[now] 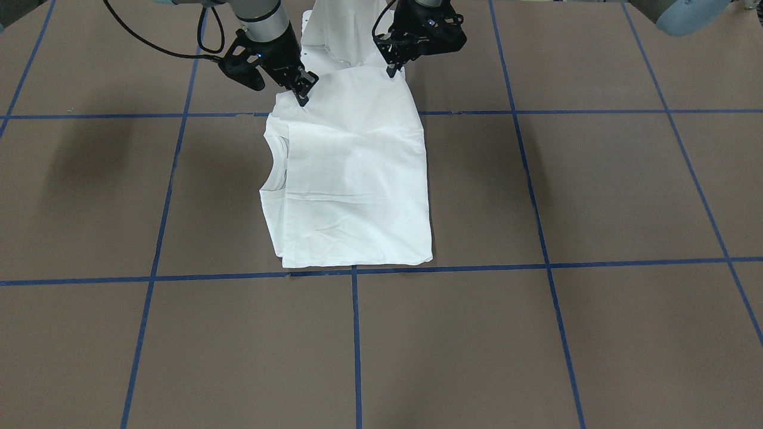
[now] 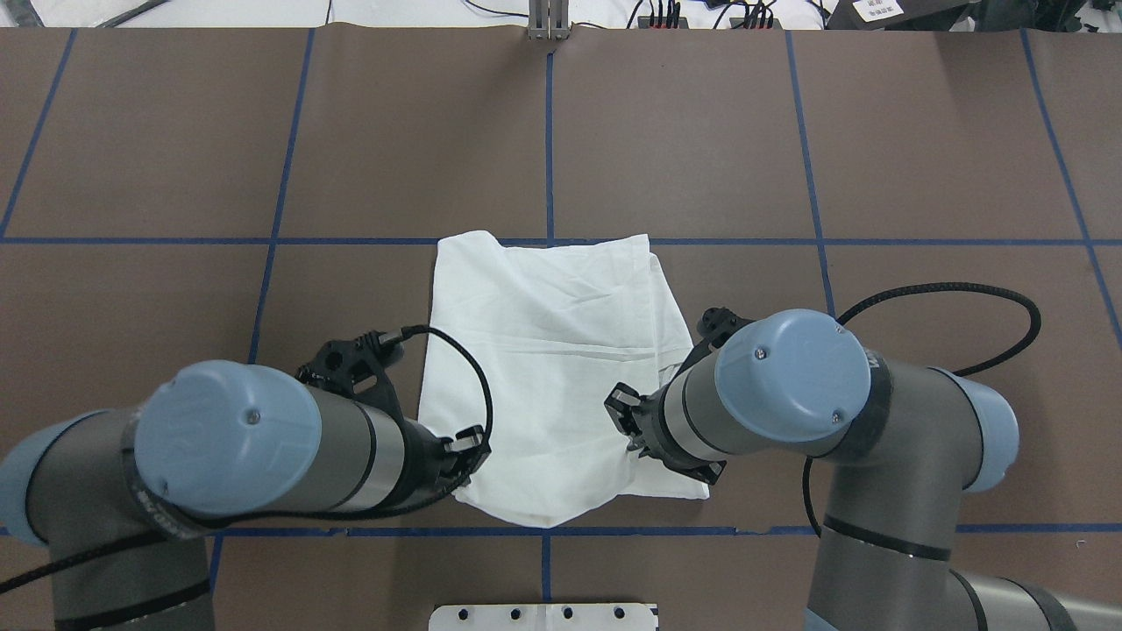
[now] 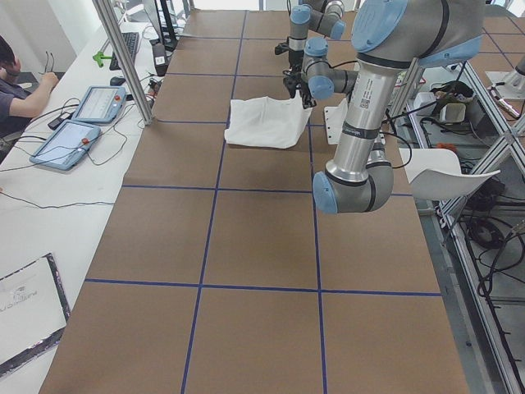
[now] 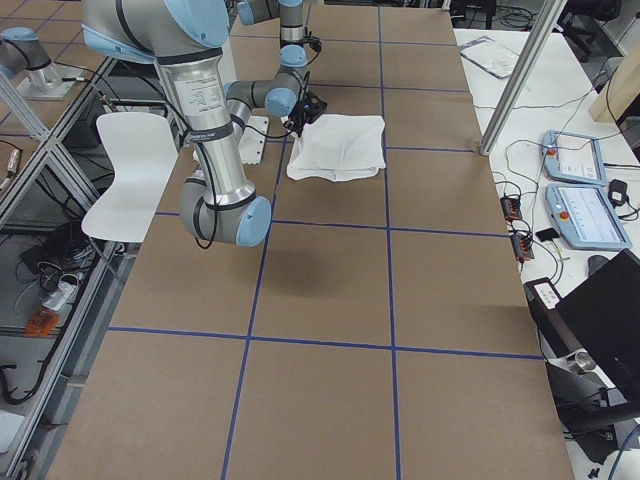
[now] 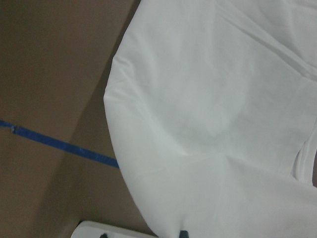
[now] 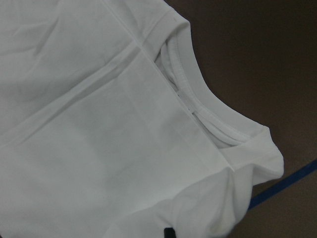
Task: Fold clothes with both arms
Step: 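Lift the near edge with both grippers and fold it away from the robot, then carry the held edge with both grippers over to the shirt's far edge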
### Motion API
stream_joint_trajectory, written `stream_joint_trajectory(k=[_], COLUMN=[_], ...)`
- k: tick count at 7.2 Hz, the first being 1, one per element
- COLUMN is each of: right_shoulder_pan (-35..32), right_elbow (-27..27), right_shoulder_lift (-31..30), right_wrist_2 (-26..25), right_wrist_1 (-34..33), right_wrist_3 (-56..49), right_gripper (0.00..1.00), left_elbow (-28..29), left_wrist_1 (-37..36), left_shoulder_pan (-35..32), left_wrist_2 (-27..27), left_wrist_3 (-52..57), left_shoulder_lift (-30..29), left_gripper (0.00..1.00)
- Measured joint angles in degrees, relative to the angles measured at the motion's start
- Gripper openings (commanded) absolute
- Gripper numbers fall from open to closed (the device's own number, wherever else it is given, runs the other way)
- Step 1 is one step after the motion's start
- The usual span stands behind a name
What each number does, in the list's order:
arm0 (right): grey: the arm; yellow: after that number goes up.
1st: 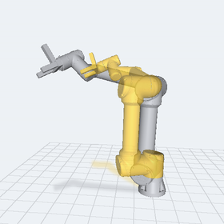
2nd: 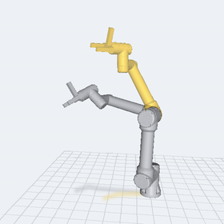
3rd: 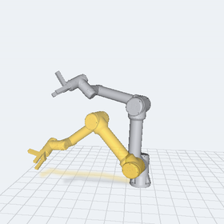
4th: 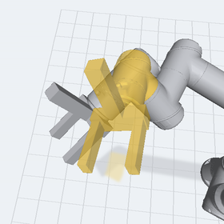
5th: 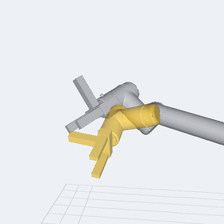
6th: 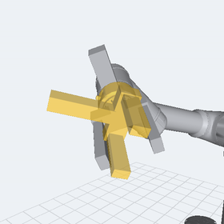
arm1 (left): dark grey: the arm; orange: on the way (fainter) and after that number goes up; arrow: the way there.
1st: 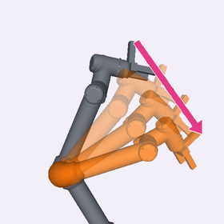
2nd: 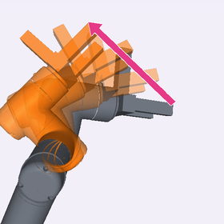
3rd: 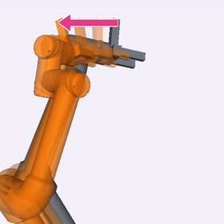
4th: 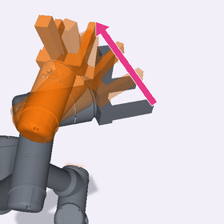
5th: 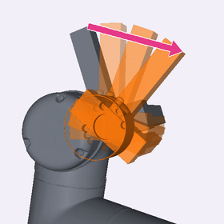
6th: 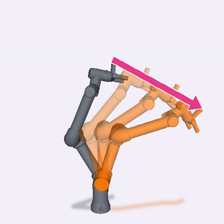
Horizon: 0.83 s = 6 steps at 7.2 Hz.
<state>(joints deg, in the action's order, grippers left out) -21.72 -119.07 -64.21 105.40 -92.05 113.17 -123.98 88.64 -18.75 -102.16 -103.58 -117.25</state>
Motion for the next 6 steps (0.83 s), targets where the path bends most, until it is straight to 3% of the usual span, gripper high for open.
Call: stream_joint_trajectory(k=[3,6], right_shoulder_pan=[-5.0,-8.0], right_elbow=[4.9,10.1], right_shoulder_lift=[3.6,5.6], right_wrist_2=[-0.7,-1.9], right_wrist_1=[0.1,3.0], right_wrist_3=[-4.8,-8.1], right_gripper=[0.0,0.0], left_elbow=[4.1,11.7], left_wrist_1=[3.7,12.6], left_shoulder_pan=[-9.5,-11.9], left_wrist_2=[-2.8,-3.3], left_wrist_3=[4.5,5.1], left_shoulder_lift=[-0.5,-0.6], left_gripper=[0.0,0.0])
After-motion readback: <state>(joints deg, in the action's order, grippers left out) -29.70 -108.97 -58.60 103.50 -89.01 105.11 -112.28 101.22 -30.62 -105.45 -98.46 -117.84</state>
